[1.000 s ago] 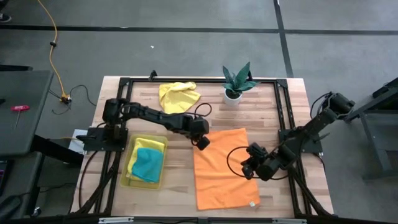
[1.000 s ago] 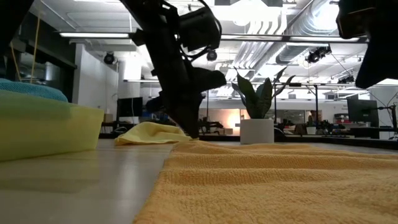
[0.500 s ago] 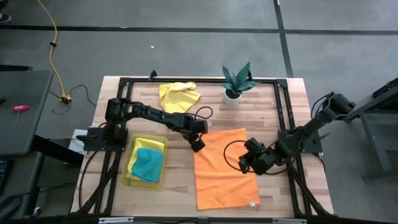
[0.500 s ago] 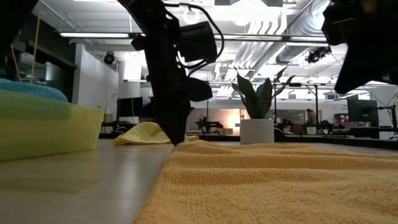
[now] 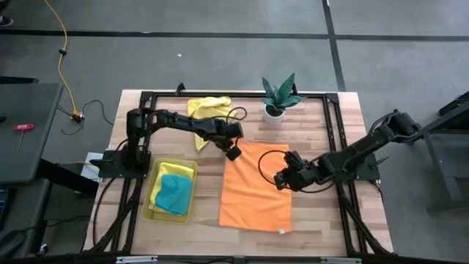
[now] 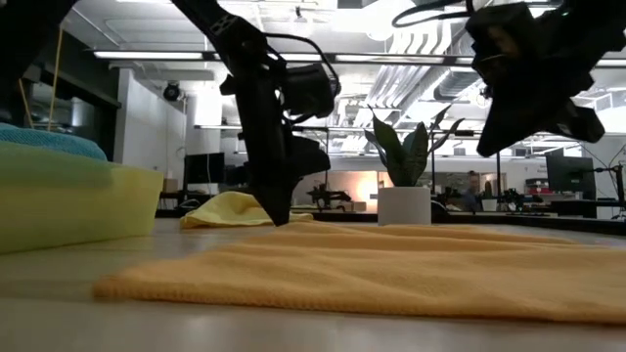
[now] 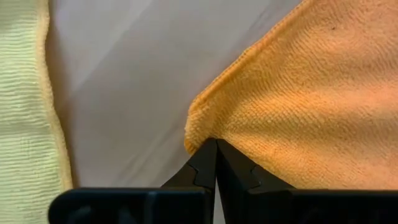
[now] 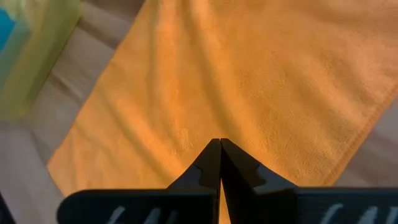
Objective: Fold microfiber towels
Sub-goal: Fold the orange microfiber cloth
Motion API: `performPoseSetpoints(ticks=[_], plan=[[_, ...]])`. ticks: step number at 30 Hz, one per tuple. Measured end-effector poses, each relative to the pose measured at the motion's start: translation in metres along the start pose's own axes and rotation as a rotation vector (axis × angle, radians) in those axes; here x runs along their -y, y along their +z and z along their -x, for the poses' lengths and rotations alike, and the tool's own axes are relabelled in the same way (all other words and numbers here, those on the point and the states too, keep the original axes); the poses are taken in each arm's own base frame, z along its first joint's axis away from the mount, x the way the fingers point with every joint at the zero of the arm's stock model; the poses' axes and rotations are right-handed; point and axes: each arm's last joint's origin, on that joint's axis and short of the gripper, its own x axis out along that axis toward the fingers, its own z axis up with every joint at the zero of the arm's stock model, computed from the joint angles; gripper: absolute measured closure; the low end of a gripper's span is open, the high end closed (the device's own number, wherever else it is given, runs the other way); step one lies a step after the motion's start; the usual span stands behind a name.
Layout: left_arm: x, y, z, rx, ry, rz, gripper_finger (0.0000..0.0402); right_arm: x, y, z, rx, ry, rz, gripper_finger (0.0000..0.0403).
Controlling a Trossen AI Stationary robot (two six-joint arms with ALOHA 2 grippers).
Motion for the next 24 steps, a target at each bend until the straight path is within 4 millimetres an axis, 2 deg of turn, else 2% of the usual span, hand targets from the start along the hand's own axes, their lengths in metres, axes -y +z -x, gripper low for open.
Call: performPoseSetpoints(ticks=[5,10,16,18,20,24], plan=[[-0.01,0.004,0.01,0.013,0.003,-0.001,0.0402,0.003,0.008,-0.004,0.025,-0.027,-0.019,0.0403],[-0.014,0.009,0.037,0.094,0.009,-0.005,0.0402,0.005,0.014,-0.005,0.037,-0.043,0.006,0.0403],[-0.001,0.001,0.064,0.132,-0.035,-0.066,0.0402,0.004,0.016,-0.002,0.034,-0.024,0.037,0.0403],[0.015,-0.012,0.076,0.149,-0.097,-0.14,0.0402,0.002,0.015,0.002,0.012,0.011,0.055,0.0403],[0.036,-0.033,0.089,0.182,-0.176,-0.229,0.0402,0.001,0.011,0.007,0.0,0.033,0.08,0.0403],[0.08,-0.091,0.115,0.304,-0.348,-0.41,0.0399,-0.001,0.005,0.017,0.022,0.066,0.088,0.0403]])
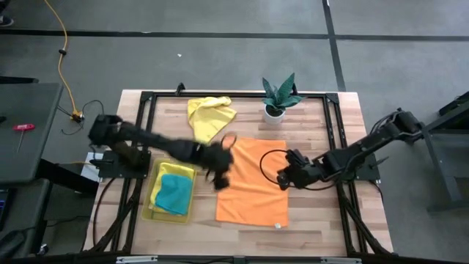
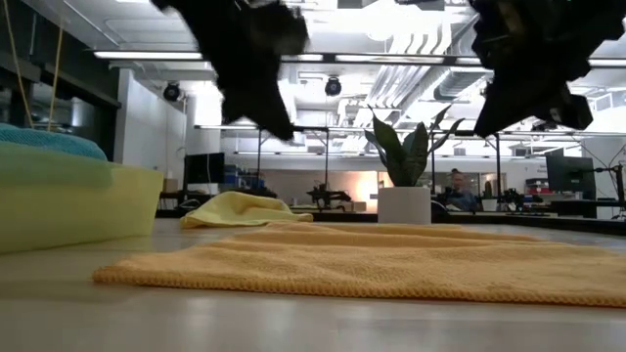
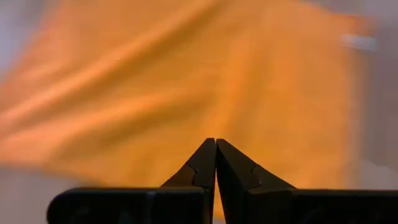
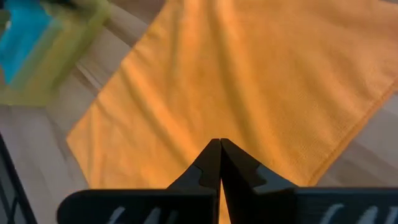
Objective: Fold microfiber towels
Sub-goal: Fold the orange microfiber cloth
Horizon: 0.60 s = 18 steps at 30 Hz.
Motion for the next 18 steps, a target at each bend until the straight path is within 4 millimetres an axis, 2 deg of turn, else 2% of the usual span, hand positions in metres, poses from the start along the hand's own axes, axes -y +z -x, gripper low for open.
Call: performPoseSetpoints(ticks=[4,8,13,18], plan=[[0.059,-0.035,0.023,0.043,-0.142,-0.125,0.0381,-0.001,-0.004,0.004,0.019,0.008,-0.001,0.0403],[0.091,-0.061,0.037,-0.016,-0.227,-0.193,0.034,0.0,-0.005,0.004,0.02,-0.001,-0.005,0.0403],[0.108,-0.071,0.041,-0.092,-0.273,-0.247,0.0256,0.0,-0.005,0.004,0.022,-0.007,-0.005,0.0403],[0.114,-0.063,0.023,-0.151,-0.229,-0.306,0.0176,0.001,-0.005,0.004,0.02,-0.013,-0.005,0.0403]])
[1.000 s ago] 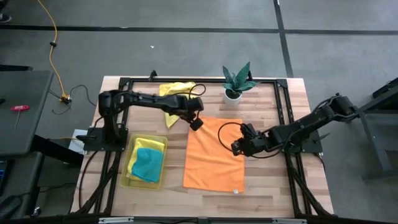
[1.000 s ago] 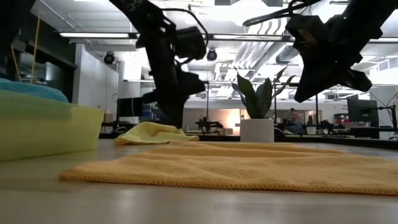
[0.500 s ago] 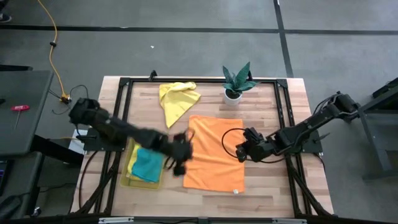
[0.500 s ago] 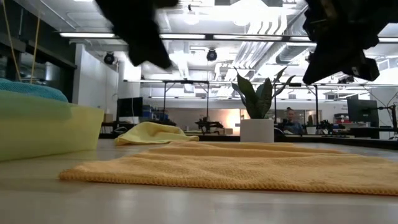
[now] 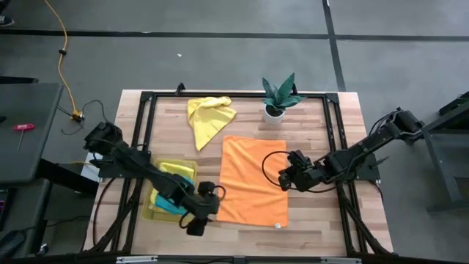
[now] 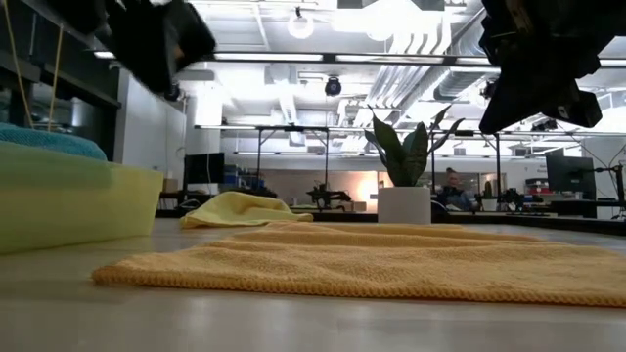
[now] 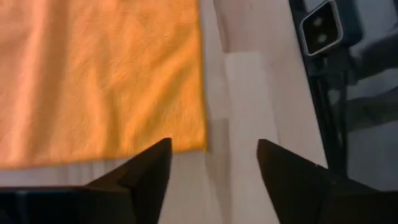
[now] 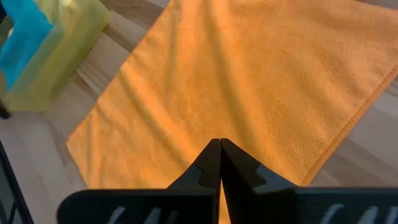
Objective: Fold microfiber towels
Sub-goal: Fold the orange microfiber cloth
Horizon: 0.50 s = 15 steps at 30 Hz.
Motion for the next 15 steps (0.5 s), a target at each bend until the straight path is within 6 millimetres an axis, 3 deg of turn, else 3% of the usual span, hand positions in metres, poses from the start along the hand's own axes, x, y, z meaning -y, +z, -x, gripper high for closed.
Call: performPoseSetpoints(ticks=[6,15], plan=[[0.005,0.012,-0.037,-0.124,0.025,-0.077,0.0143,0.001,0.0,0.0,-0.001,-0.011,-0.002,0.0403],[0.016,-0.012,-0.075,-0.288,0.118,-0.148,0.0152,0.003,0.0,-0.001,0.004,-0.034,0.006,0.0403]])
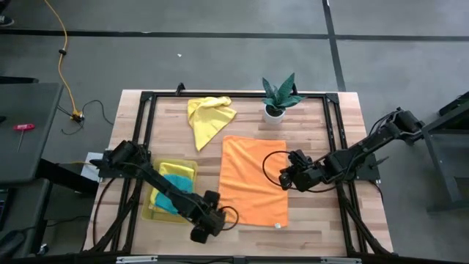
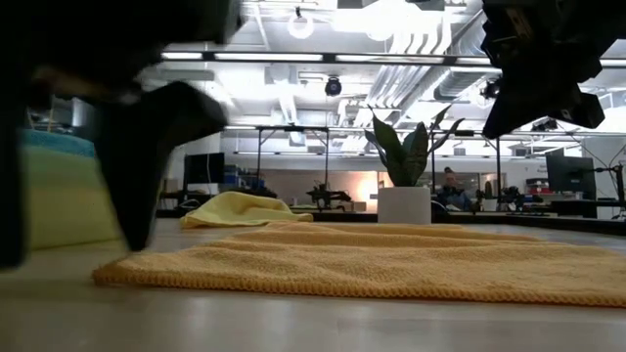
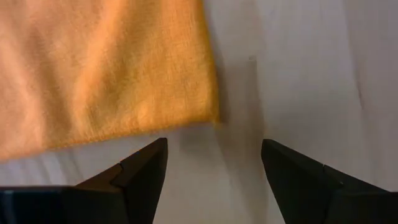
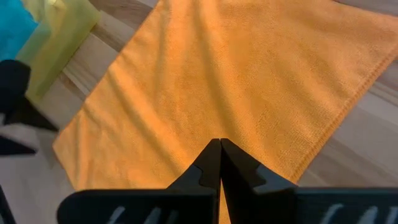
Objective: Fold microfiber towels
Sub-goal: Fold the orange microfiber cloth
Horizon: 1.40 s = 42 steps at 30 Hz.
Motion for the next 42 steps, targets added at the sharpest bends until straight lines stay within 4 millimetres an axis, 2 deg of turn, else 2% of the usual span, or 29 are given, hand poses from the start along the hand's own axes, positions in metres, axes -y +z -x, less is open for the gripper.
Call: performPoseSetpoints(ticks=[6,14,19,25,31,42], plan=[[0.008,-0.002,-0.007,0.011,0.019,-0.028,0.0173,0.002,-0.001,-0.001,-0.001,-0.022,0.011,0.0403],[0.007,0.0,-0.002,0.044,0.069,-0.024,0.0205,0.001,-0.001,-0.002,0.001,-0.019,0.006,0.0403],[0.006,0.0,0.001,0.061,0.089,-0.035,0.0205,0.001,-0.001,-0.002,0.002,-0.018,0.001,0.0403],[0.007,0.001,-0.002,0.056,0.049,-0.127,0.0204,0.001,-0.001,-0.002,0.003,-0.017,-0.003,0.0403],[0.006,0.009,-0.002,0.132,0.073,-0.194,0.0204,0.0,-0.001,-0.002,0.005,-0.01,-0.014,0.0403],[-0.004,0.005,-0.008,0.087,0.032,-0.228,0.0204,-0.001,0.0,-0.002,0.009,0.003,-0.022,0.0403]])
